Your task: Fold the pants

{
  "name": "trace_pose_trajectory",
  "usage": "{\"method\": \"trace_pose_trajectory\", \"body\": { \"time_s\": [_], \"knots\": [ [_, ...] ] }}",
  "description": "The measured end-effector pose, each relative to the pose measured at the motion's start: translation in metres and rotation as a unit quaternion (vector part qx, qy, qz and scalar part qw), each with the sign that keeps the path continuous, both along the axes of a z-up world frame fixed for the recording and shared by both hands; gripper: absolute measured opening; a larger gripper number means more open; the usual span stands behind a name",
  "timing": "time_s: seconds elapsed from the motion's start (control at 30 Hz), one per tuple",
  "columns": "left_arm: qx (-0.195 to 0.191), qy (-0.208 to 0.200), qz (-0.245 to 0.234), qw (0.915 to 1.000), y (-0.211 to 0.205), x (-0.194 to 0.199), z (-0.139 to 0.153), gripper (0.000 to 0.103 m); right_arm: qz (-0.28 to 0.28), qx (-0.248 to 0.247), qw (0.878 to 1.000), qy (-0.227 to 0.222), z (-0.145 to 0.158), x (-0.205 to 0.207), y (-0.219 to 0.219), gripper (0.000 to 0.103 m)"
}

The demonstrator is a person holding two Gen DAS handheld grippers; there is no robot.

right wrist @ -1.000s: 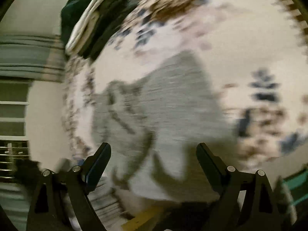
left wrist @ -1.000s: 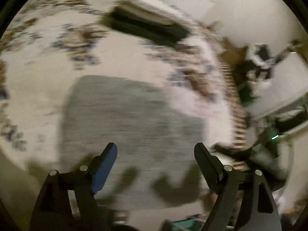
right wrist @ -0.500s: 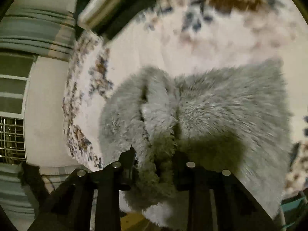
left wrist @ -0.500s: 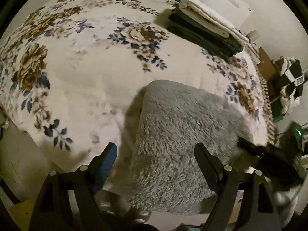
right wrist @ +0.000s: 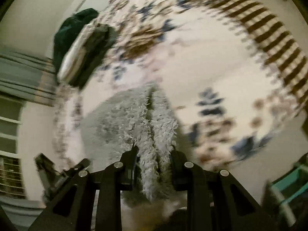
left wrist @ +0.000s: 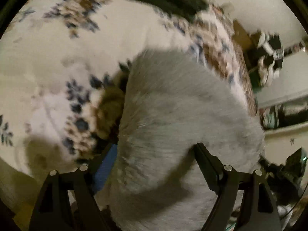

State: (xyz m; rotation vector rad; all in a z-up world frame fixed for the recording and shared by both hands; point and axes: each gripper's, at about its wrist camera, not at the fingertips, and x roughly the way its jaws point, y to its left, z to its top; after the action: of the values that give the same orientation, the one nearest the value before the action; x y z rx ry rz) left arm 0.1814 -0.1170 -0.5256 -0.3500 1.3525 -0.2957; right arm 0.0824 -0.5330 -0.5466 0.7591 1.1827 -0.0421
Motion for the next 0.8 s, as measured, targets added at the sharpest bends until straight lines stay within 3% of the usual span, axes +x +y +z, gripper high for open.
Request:
{"method": "trace_pose_trajectory", "body": {
  "time_s": [0.07,0.13,0.17,0.23,0.3,0.37,0.47,0.53,0.57,0.6,0.63,0.7,0.8],
  "knots": [
    [0.005,0.025,-0.017,0.9995,-0.009,0.0,-0.018,0.082,0.018,-0.004,0.998,0.061,-0.031,0.001,-0.012,0.028],
    [0.01,0.026,-0.025,0.9993,-0.013,-0.002,-0.022,0.082,0.041,0.011,0.991,0.129,-0.057,0.005,-0.014,0.048],
    [0.012,0.023,-0.03,0.9992,-0.013,-0.002,-0.018,0.082,0.049,0.013,0.989,0.14,-0.061,0.006,-0.015,0.057],
    [0.011,0.016,-0.035,0.9992,-0.011,-0.002,-0.009,0.082,0.049,0.019,0.993,0.108,-0.049,0.011,-0.019,0.061],
    [0.012,0.012,-0.037,0.9992,-0.007,-0.002,-0.001,0.082,0.036,0.048,0.996,0.059,-0.034,0.018,-0.027,0.083],
    [0.009,0.01,-0.031,0.9994,-0.003,-0.001,0.003,0.082,0.01,0.083,0.996,0.022,-0.029,0.033,-0.038,0.087],
    [0.009,0.008,-0.022,0.9997,-0.003,0.005,0.008,0.082,0.004,0.118,0.993,0.022,-0.047,0.065,-0.041,0.087],
    [0.004,0.004,-0.017,0.9998,0.002,0.007,0.005,0.082,0.013,0.163,0.985,0.059,-0.074,0.086,-0.034,0.087],
    [0.002,0.001,-0.017,0.9999,0.0,0.009,0.007,0.082,0.021,0.173,0.982,0.076,-0.082,0.093,-0.028,0.08],
    [0.003,-0.002,-0.019,0.9998,-0.001,0.012,0.008,0.082,0.034,0.162,0.984,0.074,-0.081,0.099,-0.02,0.048],
    [0.004,-0.005,-0.021,0.9998,-0.003,0.015,0.009,0.082,0.048,0.119,0.99,0.058,-0.07,0.103,-0.013,0.039],
    [0.005,-0.007,-0.023,0.9997,-0.006,0.021,0.009,0.082,0.065,0.056,0.996,0.015,-0.04,0.105,-0.004,0.033],
    [0.005,-0.008,-0.023,0.9997,-0.009,0.029,0.005,0.082,0.041,0.001,0.998,-0.045,-0.003,0.104,-0.007,0.031]
  ]
}}
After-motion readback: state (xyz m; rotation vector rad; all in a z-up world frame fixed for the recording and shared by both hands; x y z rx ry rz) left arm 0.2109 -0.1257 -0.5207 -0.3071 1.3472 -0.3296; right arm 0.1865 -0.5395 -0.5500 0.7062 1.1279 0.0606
